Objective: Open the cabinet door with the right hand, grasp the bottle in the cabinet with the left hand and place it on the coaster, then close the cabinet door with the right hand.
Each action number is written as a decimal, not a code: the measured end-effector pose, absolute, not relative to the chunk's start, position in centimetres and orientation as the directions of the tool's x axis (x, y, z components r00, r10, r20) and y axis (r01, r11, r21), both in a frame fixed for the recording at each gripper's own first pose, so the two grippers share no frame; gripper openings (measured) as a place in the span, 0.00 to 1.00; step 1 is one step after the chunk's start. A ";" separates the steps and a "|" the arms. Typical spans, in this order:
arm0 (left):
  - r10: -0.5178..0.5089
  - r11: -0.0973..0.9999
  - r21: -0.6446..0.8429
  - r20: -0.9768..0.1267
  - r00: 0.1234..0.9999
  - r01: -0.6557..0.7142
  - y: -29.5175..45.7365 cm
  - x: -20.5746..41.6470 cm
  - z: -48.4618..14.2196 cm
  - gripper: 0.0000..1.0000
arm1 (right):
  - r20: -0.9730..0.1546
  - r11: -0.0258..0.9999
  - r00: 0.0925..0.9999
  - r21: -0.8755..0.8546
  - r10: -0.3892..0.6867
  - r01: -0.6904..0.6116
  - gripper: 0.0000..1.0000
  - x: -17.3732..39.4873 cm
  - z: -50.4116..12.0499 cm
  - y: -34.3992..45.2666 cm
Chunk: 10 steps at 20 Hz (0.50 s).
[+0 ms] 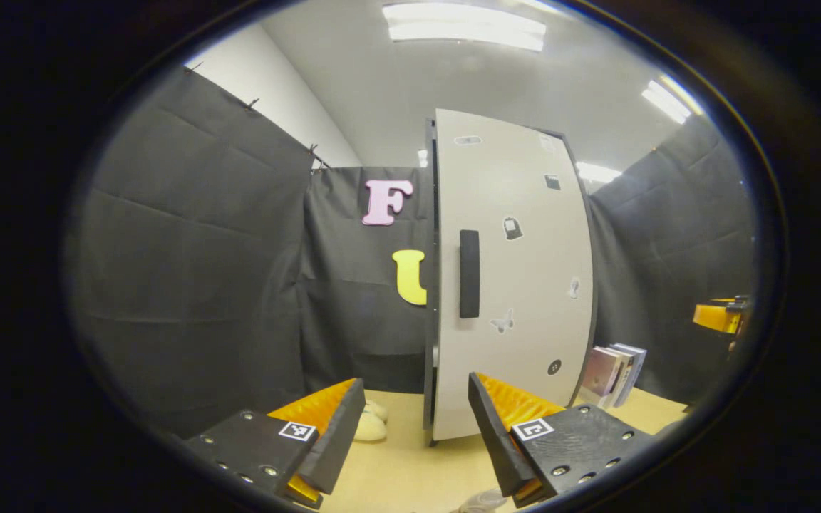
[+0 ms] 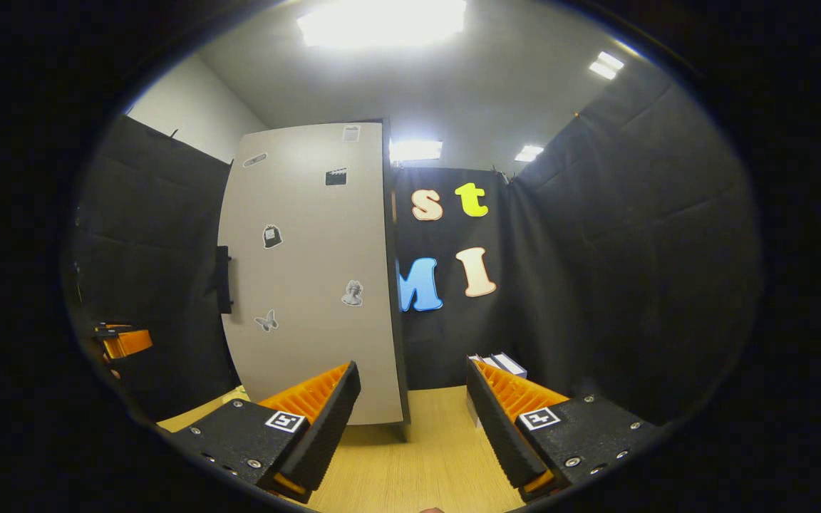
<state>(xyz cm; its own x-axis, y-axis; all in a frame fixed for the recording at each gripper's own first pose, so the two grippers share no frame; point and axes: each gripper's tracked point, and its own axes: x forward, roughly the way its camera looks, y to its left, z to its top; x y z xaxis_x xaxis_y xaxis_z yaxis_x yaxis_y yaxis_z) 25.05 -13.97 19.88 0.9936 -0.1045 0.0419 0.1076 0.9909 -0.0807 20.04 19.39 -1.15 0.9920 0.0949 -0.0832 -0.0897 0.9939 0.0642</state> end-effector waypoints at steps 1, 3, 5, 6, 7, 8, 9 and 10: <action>-0.108 0.990 -0.082 0.041 0.993 0.111 -14.1 25.1 19.8 0.87 | -0.082 0.994 0.992 0.063 0.095 -0.090 0.93 20.0 -1.1 19.4; -0.105 0.991 -0.083 0.043 0.994 0.109 -14.2 25.1 19.7 0.84 | -0.076 0.994 0.993 0.055 0.094 -0.090 0.93 20.0 -0.9 19.4; -0.105 0.990 -0.087 0.048 0.993 0.109 -14.2 25.2 19.6 0.87 | -0.073 0.994 0.993 0.054 0.096 -0.092 0.93 19.9 -0.9 19.7; -0.106 0.990 -0.091 0.050 0.993 0.110 -14.2 25.0 19.6 0.84 | -0.073 0.994 0.992 0.056 0.100 -0.096 0.93 19.9 -0.8 19.8; -0.107 0.990 -0.092 0.052 0.993 0.112 -14.3 25.0 19.5 0.84 | -0.074 0.994 0.992 0.056 0.103 -0.099 0.93 19.9 -0.8 20.0; -0.105 0.990 -0.091 0.053 0.993 0.109 -14.2 25.0 19.5 0.84 | -0.072 0.994 0.992 0.052 0.102 -0.098 0.93 19.8 -0.8 20.1; -0.102 0.990 -0.090 0.054 0.993 0.107 -14.2 24.9 19.3 0.84 | -0.068 0.994 0.992 0.046 0.102 -0.099 0.93 19.8 -0.7 20.2; -0.102 0.990 -0.090 0.054 0.993 0.106 -14.1 25.1 19.3 0.87 | -0.065 0.994 0.993 0.039 0.103 -0.100 0.93 19.8 -0.6 20.3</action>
